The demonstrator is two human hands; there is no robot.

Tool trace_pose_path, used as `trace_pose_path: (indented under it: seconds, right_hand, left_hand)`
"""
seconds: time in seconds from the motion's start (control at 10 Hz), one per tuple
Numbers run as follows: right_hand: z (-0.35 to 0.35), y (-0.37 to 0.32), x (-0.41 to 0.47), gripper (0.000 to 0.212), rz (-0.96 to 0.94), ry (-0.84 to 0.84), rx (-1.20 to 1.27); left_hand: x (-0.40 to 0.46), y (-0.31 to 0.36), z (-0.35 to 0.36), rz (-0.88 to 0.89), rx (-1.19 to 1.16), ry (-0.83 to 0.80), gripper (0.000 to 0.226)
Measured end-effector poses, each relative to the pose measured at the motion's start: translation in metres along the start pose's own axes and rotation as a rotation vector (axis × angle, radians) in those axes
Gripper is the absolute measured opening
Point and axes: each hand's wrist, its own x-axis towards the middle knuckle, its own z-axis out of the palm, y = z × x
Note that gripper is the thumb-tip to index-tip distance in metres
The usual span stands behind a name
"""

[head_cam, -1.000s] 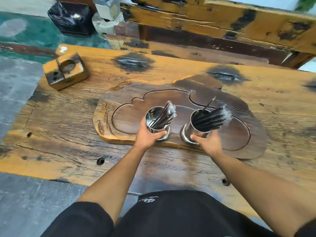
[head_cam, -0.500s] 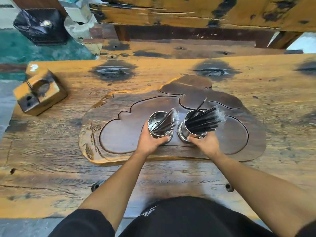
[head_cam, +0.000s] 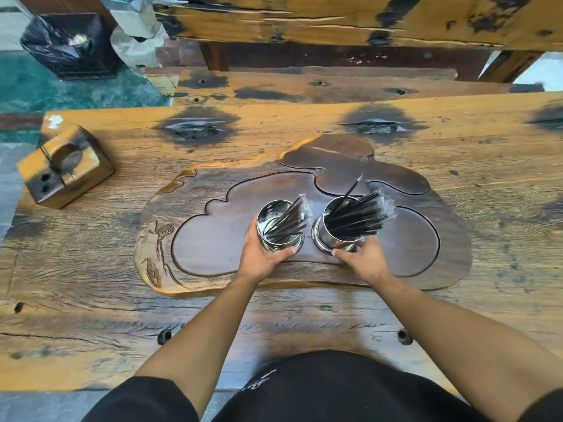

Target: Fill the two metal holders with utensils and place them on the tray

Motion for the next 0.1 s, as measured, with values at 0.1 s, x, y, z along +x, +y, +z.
trace_pose_path:
  seconds: [0.1]
  right_hand:
    - [-0.0021, 0.0169, -0.0054, 0.052, 0.067, 0.013, 0.015]
  left_hand:
    - [-0.0188, -0.0037, -0.0001, -0.085, -0.091, 0.006, 0.122]
